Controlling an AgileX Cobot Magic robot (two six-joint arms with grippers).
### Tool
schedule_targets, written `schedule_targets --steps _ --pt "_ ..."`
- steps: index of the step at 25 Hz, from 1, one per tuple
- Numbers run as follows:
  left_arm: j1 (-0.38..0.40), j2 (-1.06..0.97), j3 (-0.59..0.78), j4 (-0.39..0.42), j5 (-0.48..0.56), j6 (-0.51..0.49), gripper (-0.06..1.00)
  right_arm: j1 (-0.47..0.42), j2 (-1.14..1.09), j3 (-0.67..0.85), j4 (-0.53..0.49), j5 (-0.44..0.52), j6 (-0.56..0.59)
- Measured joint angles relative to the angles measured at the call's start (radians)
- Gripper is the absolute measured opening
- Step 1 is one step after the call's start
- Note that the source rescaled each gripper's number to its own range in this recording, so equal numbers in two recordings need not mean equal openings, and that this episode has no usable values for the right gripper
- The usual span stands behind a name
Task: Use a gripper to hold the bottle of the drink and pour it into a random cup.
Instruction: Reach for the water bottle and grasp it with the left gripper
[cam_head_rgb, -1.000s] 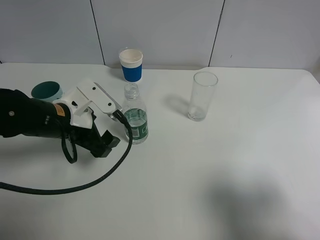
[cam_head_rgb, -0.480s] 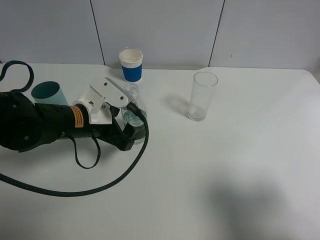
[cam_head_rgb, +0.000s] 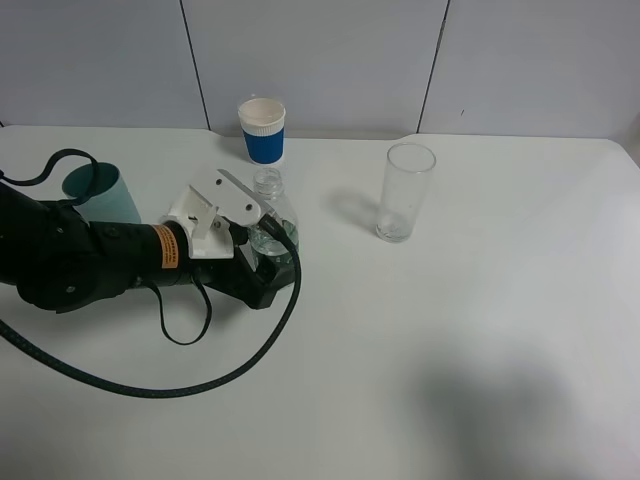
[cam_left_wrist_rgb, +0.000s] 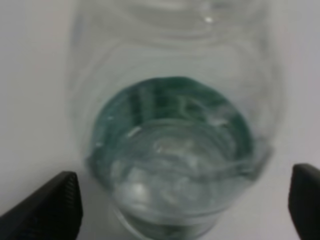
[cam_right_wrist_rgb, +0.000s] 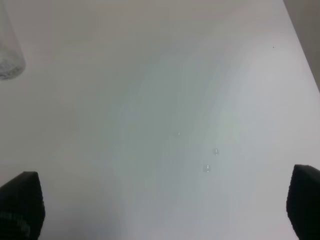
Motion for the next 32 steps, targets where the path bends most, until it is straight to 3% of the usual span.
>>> schedule_targets --steps 11,32 --pt "0.005 0.019 0.000 0.008 -0.130 0.085 0.60 0.000 0.000 0.000 0.000 0.000 0.000" --pt "0.005 0.147 -0.002 0.031 -0.422 0.137 0.55 0.000 0.000 0.000 0.000 0.000 0.000"
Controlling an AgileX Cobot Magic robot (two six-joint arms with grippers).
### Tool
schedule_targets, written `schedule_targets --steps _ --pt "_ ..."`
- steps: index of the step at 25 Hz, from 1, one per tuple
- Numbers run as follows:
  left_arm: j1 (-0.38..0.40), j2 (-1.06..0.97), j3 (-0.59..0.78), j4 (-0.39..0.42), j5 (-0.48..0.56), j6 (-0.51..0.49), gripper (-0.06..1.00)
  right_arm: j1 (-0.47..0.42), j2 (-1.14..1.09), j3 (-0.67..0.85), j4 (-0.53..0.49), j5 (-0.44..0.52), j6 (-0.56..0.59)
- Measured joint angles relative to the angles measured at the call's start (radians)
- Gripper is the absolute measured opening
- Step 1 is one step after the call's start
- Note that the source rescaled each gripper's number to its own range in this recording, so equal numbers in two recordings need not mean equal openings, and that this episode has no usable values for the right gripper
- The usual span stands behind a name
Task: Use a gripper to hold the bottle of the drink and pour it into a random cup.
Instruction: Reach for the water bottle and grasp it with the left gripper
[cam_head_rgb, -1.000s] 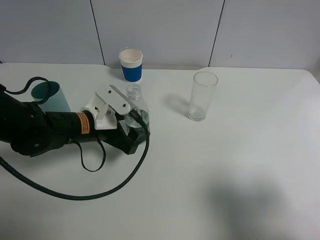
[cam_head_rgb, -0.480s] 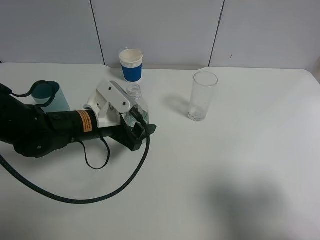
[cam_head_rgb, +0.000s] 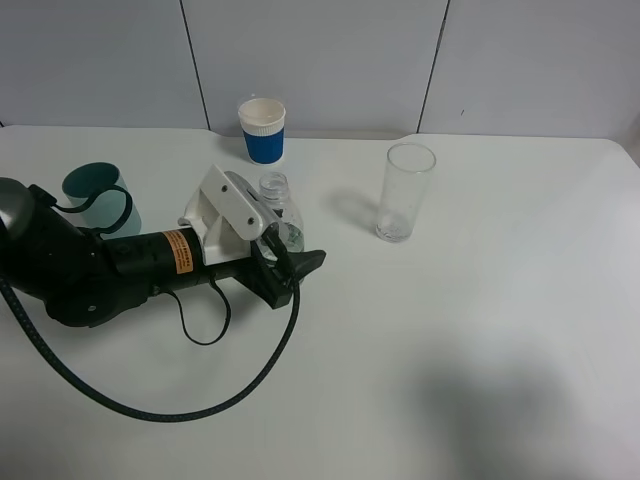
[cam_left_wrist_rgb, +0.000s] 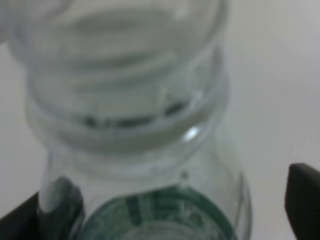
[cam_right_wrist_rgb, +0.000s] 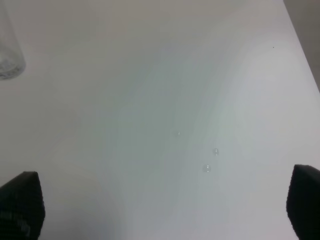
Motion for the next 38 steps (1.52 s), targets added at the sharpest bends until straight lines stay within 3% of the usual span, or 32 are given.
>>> schedule_targets --steps 4,9,12,22,29,38 --pt "0.000 0.000 -0.013 0.018 -0.003 0.000 0.53 0.000 0.000 0.000 0.000 0.000 0.000" --pt "0.000 0.000 -0.052 0.039 -0.003 -0.035 0.31 0.000 0.000 0.000 0.000 0.000 0.000" --pt "0.000 0.016 -0.067 0.048 -0.004 -0.052 0.25 0.000 0.000 0.000 0.000 0.000 0.000" --pt "0.000 0.048 -0.074 0.059 0.024 -0.044 0.24 0.000 0.000 0.000 0.000 0.000 0.000" --pt "0.000 0.060 -0.074 0.066 0.101 0.062 0.24 0.000 0.000 0.000 0.000 0.000 0.000" --pt "0.000 0.092 -0.074 0.079 0.061 0.083 0.24 0.000 0.000 0.000 0.000 0.000 0.000"
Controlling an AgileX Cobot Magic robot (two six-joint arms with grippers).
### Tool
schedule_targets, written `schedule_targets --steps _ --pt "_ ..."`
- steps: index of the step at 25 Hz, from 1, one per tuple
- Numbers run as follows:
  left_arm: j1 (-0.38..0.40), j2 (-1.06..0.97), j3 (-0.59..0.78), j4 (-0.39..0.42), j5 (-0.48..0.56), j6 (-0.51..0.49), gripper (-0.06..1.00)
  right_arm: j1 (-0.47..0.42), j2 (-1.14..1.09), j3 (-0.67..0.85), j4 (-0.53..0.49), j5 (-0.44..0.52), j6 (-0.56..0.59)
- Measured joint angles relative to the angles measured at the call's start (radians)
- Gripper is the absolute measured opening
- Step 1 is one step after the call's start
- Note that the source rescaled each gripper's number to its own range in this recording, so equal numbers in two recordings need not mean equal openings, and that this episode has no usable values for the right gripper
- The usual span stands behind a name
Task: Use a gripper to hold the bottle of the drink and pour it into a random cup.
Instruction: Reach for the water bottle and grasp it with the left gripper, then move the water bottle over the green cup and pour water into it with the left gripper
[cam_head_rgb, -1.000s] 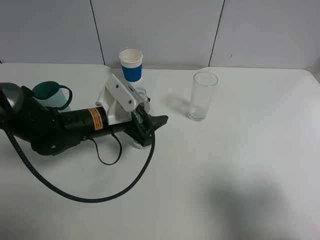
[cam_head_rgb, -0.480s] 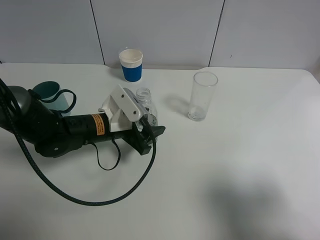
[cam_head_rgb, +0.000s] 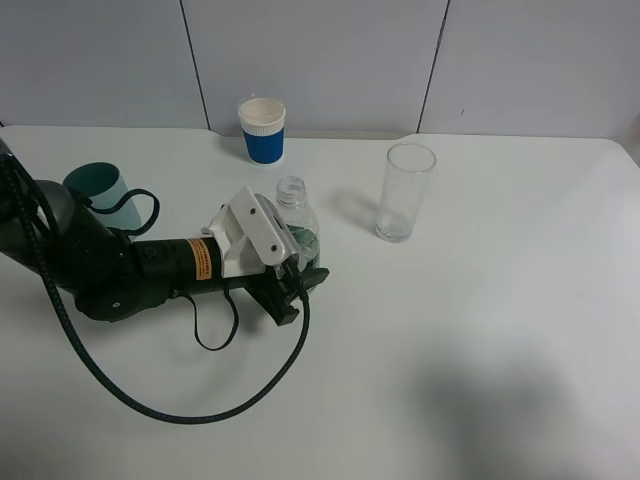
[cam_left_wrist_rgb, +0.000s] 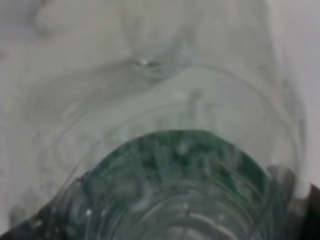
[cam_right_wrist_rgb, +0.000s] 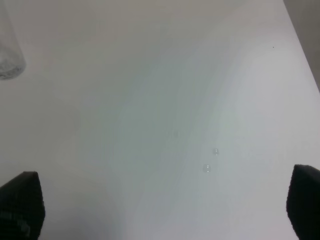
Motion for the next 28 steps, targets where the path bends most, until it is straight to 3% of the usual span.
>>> schedule_targets --steps 13,18,28 --pt "0.000 0.007 -0.001 0.003 -0.044 0.000 0.23 0.000 0.000 0.000 0.000 0.000 0.000" --pt "0.000 0.023 -0.001 0.018 -0.052 0.000 0.00 0.000 0.000 0.000 0.000 0.000 0.000" --pt "0.003 0.019 -0.001 0.022 -0.046 0.000 0.00 0.000 0.000 0.000 0.000 0.000 0.000"
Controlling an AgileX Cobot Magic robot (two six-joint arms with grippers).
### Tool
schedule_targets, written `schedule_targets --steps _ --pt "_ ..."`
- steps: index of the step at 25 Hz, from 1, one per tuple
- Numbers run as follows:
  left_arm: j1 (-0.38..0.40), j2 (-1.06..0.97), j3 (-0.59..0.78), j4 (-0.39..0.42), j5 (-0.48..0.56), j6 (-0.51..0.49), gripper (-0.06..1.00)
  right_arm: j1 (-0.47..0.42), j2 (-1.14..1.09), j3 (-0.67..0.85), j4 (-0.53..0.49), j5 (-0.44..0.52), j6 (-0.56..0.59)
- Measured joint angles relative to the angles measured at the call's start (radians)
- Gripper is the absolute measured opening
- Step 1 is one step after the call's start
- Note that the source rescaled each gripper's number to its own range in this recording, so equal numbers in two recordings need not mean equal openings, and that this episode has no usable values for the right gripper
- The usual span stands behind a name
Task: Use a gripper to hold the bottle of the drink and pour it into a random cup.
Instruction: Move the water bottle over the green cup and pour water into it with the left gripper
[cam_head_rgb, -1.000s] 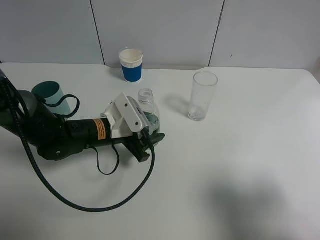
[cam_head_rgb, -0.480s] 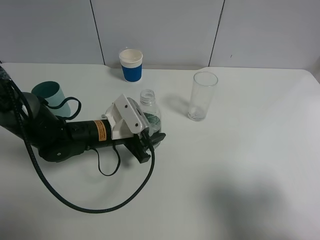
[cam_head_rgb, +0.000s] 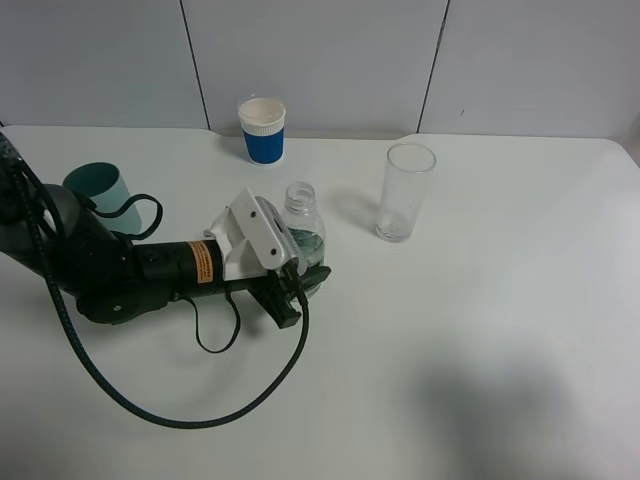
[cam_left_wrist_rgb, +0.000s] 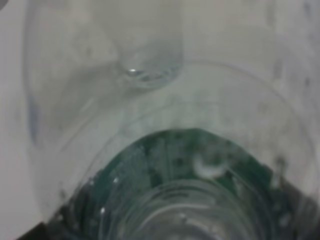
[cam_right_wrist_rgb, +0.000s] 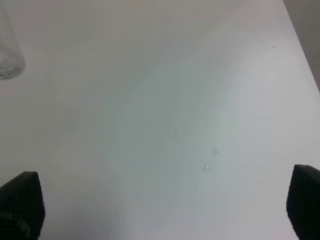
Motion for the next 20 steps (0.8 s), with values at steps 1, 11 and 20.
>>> schedule_targets --steps 1,11,20 --pt "0.006 -0.006 0.000 0.000 0.006 0.000 0.00 0.000 0.000 0.000 0.000 0.000 0.000" --pt "0.075 -0.157 0.002 -0.024 0.213 -0.108 0.00 0.000 0.000 0.000 0.000 0.000 0.000" --pt "0.079 -0.340 0.004 -0.046 0.435 -0.192 0.00 0.000 0.000 0.000 0.000 0.000 0.000"
